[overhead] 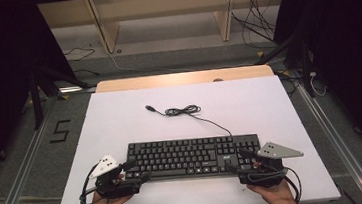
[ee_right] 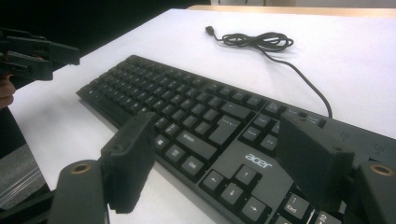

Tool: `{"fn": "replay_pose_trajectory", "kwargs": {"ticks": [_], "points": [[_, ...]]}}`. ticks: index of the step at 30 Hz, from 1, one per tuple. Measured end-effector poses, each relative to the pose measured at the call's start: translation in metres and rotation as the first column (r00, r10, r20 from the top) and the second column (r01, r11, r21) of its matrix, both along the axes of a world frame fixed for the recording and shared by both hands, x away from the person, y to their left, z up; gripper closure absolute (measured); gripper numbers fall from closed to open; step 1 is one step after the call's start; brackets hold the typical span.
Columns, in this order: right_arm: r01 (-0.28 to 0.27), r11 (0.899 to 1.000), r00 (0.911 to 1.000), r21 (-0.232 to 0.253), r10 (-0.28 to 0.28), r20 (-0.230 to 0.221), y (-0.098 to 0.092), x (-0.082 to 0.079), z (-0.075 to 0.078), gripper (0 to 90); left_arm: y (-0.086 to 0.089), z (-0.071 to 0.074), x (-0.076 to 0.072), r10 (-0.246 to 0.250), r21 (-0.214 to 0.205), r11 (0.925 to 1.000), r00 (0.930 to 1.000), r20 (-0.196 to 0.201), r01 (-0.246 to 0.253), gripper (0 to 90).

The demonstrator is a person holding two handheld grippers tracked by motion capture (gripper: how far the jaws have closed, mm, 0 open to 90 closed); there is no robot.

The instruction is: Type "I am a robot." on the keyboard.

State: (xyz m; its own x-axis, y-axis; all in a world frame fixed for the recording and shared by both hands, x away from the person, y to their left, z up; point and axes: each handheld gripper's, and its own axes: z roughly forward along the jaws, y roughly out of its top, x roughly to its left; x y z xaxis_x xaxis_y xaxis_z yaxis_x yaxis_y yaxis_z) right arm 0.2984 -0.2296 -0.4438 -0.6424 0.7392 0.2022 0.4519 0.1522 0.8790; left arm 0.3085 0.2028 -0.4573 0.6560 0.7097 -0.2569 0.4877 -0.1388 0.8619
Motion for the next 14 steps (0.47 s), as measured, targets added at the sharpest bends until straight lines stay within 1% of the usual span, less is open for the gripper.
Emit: {"fn": "replay_pose_trajectory", "kwargs": {"ticks": [3,14], "points": [[-0.002,1.0,1.0,-0.001,0.002,0.001,0.0006,-0.0002,0.0002,29.5,0.0013,0.0001,0.0003,0.005,-0.007,1.0,1.0,0.003,-0.005,23.3],[0.001,1.0,1.0,-0.004,-0.001,0.007,0.0008,0.0,0.0006,29.2,0.0011,-0.0006,0.0012,0.01,-0.002,1.0,0.9999,0.004,-0.01,23.3]]}}
